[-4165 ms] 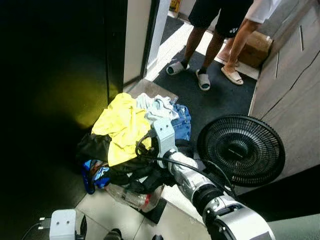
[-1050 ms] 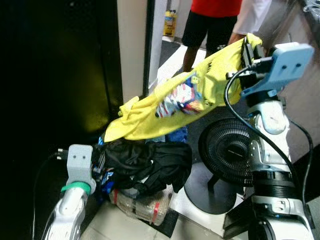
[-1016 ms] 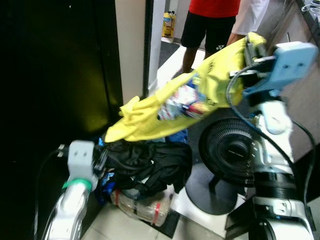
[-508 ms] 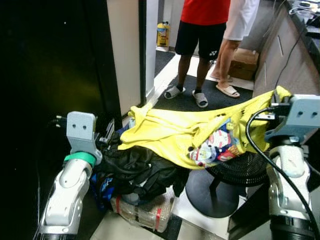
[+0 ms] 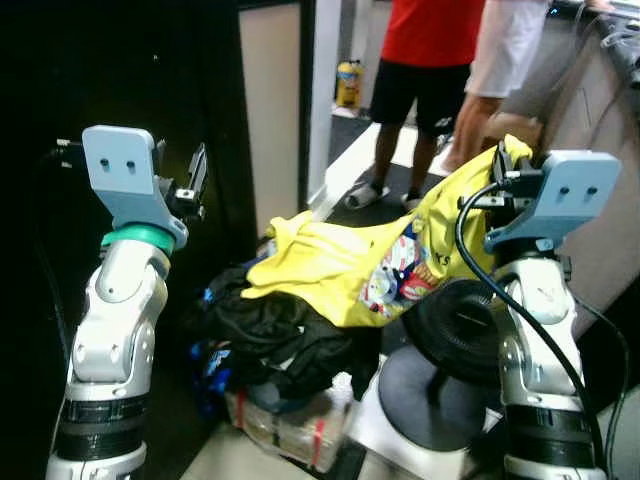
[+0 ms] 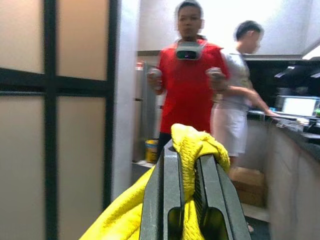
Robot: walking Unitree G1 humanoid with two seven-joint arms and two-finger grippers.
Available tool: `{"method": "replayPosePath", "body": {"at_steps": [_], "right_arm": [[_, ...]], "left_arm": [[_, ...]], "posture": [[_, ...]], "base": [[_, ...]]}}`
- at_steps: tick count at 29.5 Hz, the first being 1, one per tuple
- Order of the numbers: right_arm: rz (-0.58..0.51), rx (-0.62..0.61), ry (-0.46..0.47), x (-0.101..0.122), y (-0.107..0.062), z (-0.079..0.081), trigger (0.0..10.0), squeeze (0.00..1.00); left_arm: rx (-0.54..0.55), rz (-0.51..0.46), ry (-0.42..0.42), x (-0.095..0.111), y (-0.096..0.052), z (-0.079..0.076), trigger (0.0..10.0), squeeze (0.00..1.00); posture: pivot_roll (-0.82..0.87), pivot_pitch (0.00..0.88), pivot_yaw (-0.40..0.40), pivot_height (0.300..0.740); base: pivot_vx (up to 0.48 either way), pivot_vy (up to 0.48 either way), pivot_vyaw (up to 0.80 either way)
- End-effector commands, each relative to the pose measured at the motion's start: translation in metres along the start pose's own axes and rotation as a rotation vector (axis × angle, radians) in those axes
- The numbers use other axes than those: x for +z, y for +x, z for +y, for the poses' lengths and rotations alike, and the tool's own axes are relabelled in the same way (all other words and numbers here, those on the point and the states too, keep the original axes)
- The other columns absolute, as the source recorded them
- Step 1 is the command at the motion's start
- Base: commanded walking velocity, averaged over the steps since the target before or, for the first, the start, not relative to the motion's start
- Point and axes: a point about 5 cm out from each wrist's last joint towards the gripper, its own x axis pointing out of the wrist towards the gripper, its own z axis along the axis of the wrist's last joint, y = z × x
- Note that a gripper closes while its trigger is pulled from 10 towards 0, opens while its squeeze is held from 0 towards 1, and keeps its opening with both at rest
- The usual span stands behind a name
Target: Clothes washing
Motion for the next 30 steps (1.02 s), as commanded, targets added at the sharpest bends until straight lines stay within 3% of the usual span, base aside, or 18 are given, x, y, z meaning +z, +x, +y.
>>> {"method": "replayPosePath", "body": {"at_steps": [1,13,17,24,27,30], "right_arm": [[0.011,-0.043,0.017,-0.001,0.000,-0.007,10.0,0.00],[0.006,-0.064,0.037,0.002,0.003,-0.007,10.0,0.00],[0.010,-0.150,0.248,0.005,0.012,-0.013,10.0,0.00],[-0.033,-0.141,0.288,0.015,0.019,-0.009,10.0,0.00],[-0.072,-0.142,0.443,0.024,0.026,-0.004,10.0,0.00],[-0.097,-0.139,0.495,0.030,0.028,-0.003,10.0,0.00]], "left_arm": [[-0.012,0.013,-0.007,-0.001,0.001,-0.003,10.0,0.00],[-0.040,-0.018,-0.022,0.015,0.012,-0.006,10.0,0.00],[-0.049,-0.064,-0.007,0.031,0.021,-0.001,10.0,0.00],[-0.040,-0.094,-0.003,0.042,0.026,0.005,10.0,0.00],[-0.034,-0.102,-0.005,0.047,0.030,0.010,10.0,0.00],[-0.034,-0.102,-0.007,0.048,0.031,0.010,10.0,0.00]], "posture": [[0.07,0.000,0.034,0.740],[0.07,0.000,0.045,0.740],[0.08,0.000,0.052,0.740],[0.09,0.000,0.060,0.740],[0.09,0.000,0.068,0.740],[0.10,0.000,0.071,0.740]], "base": [[0.000,0.000,-0.80],[0.000,0.000,-0.80],[0.000,0.000,-0.80],[0.000,0.000,-0.80],[0.000,0.000,-0.80],[0.000,0.000,-0.80]]}}
